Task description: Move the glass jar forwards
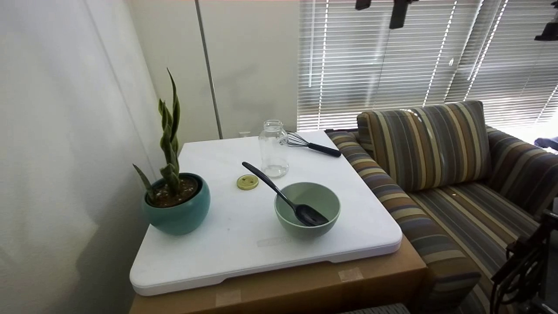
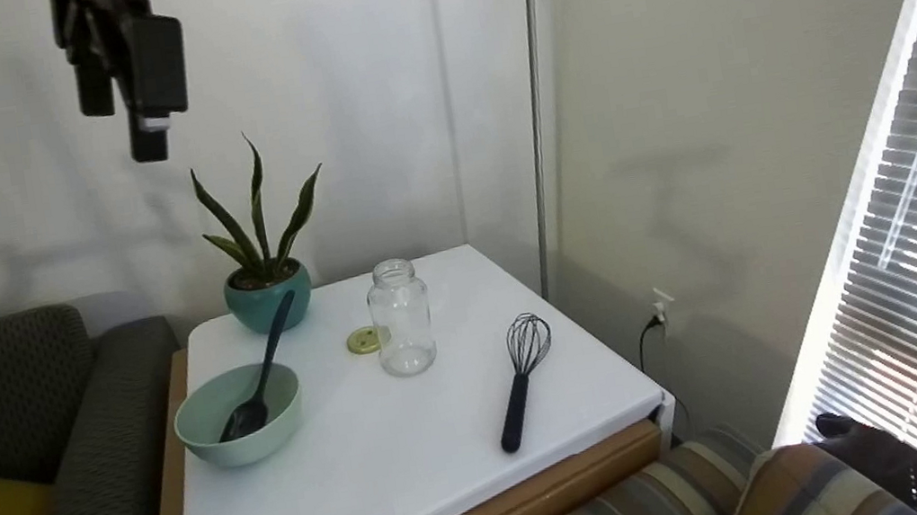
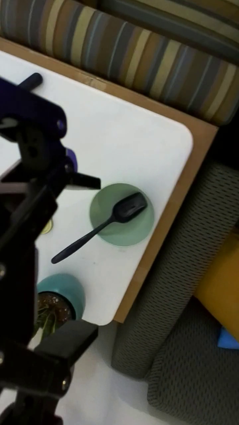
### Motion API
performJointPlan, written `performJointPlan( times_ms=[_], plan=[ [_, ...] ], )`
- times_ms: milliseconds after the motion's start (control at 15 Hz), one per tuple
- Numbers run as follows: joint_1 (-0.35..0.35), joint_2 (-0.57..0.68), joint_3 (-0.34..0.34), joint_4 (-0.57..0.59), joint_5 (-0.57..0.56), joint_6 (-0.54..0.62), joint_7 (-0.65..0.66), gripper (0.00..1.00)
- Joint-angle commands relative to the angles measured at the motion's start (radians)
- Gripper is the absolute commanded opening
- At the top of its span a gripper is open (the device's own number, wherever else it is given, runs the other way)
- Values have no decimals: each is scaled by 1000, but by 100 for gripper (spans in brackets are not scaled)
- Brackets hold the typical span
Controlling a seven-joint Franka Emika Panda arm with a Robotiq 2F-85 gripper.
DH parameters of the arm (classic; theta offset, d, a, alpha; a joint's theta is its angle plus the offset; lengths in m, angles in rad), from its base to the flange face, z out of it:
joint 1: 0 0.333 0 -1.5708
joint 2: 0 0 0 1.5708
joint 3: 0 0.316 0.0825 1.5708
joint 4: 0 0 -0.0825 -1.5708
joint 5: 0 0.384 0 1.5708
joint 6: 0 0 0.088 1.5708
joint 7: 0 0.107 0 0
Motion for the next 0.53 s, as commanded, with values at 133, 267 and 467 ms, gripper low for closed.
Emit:
performJointPlan(
  times_ms=[133, 267, 467],
  plan=[
    [4, 249, 24, 241, -40, 178, -26, 100],
    [2, 206, 29, 188, -30, 173, -13, 100],
    [-1, 269, 31, 255, -31, 185, -11, 100]
  ],
)
